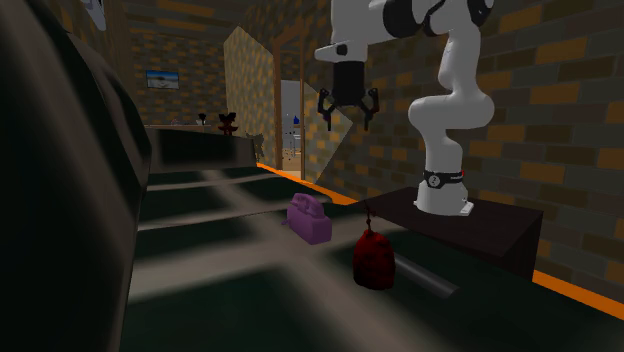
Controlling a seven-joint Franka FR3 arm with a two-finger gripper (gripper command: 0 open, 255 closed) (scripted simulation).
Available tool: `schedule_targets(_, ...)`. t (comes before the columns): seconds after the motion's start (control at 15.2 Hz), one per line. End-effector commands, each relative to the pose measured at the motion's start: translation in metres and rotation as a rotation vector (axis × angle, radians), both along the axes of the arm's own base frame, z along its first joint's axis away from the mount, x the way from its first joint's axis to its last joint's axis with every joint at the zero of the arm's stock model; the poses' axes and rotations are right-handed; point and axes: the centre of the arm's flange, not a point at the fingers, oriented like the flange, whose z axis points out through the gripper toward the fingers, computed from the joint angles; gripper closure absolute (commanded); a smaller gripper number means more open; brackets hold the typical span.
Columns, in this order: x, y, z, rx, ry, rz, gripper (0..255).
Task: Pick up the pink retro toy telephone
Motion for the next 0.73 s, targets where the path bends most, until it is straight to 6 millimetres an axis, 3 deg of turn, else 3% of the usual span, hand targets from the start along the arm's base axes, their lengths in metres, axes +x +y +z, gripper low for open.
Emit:
schedule_targets(0.0, 0.018, -0.006, -0.022, 0.0, -0.003, 0.074, 0)
schedule_targets(0.66, 0.103, -0.009, -0.121, 0.009, -0.008, 0.423, 0)
